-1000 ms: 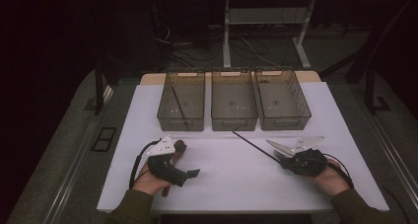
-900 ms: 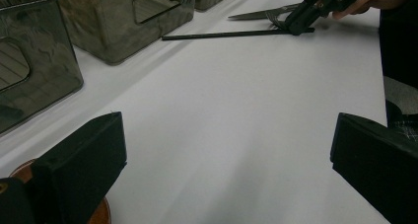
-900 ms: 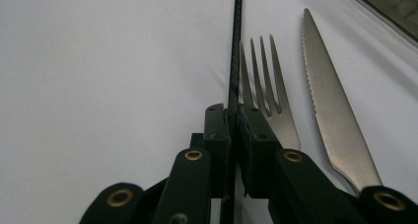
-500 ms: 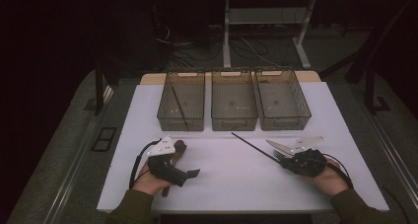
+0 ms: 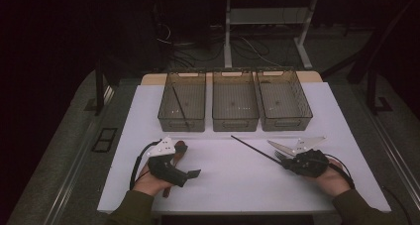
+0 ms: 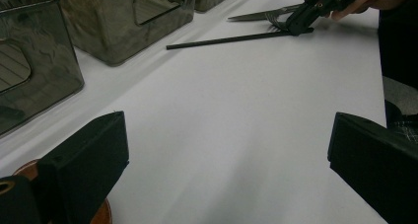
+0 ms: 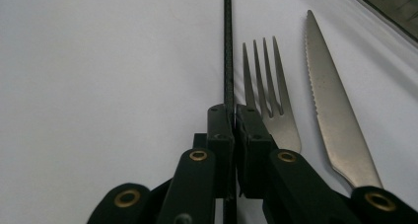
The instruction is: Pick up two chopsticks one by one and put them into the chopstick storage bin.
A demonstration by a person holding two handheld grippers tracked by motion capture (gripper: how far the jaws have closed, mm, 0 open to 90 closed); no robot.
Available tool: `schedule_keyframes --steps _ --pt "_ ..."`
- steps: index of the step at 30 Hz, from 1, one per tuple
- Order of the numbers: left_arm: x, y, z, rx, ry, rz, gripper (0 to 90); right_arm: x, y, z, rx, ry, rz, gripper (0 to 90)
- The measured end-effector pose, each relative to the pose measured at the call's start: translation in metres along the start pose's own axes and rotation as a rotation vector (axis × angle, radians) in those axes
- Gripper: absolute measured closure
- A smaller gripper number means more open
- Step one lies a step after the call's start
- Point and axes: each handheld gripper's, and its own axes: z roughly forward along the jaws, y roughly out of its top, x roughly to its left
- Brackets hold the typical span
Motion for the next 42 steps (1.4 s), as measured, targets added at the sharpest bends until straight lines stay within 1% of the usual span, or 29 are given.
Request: schedule_keyframes --steps 1,2,5,6,10,14,17,22,23,24,25,28,32,35,42 --pt "0.000 0.000 0.000 0.000 0.000 0.000 1.2 0.000 0.000 -0.001 -0.008 0.007 0.009 84.9" --pt "0.000 0.000 0.000 0.000 0.000 0.000 1.2 -0.001 0.000 -0.002 -0.024 0.017 0.005 84.9" --pt "0.000 0.000 0.001 0.004 0.001 0.001 1.2 -0.001 0.001 -0.007 -0.062 0.040 0.015 84.9" --pt "0.000 0.000 0.001 0.004 0.001 0.001 1.2 -0.001 0.001 -0.009 -0.069 0.047 0.008 84.9" --pt "0.000 0.000 0.001 0.003 0.003 0.001 1.2 0.001 0.005 -0.015 -0.099 0.054 0.004 84.9" --pt "0.000 0.000 0.001 0.004 0.001 0.007 1.2 0.001 0.008 -0.022 -0.143 0.065 0.006 84.9" --pt "0.000 0.000 0.001 0.004 0.002 0.003 1.2 0.001 0.010 -0.026 -0.165 0.072 0.005 84.9" --pt "0.000 0.000 0.001 0.005 0.000 0.004 1.3 0.001 0.015 -0.033 -0.215 0.096 0.010 84.9" --pt "-0.001 0.000 0.001 0.006 0.000 0.004 1.3 0.001 0.015 -0.033 -0.215 0.096 0.010 84.9" --pt "-0.001 0.000 0.001 0.006 0.000 0.005 1.3 0.001 0.017 -0.035 -0.230 0.104 0.011 84.9" --pt "-0.001 0.000 0.002 0.006 0.000 0.005 1.2 0.000 0.020 -0.038 -0.257 0.110 0.008 84.9" --pt "-0.001 0.000 0.002 0.005 0.000 0.004 1.3 -0.001 0.025 -0.043 -0.286 0.117 0.015 84.8" --pt "-0.001 0.000 0.002 0.005 0.001 0.005 1.3 -0.003 0.033 -0.046 -0.310 0.117 0.009 84.8" --pt "-0.001 0.000 0.002 0.008 0.004 0.002 1.3 -0.005 0.038 -0.048 -0.326 0.108 0.007 84.8" --pt "0.000 0.000 0.002 0.002 0.004 -0.006 0.3 -0.012 0.054 -0.053 -0.362 0.091 0.022 84.8"
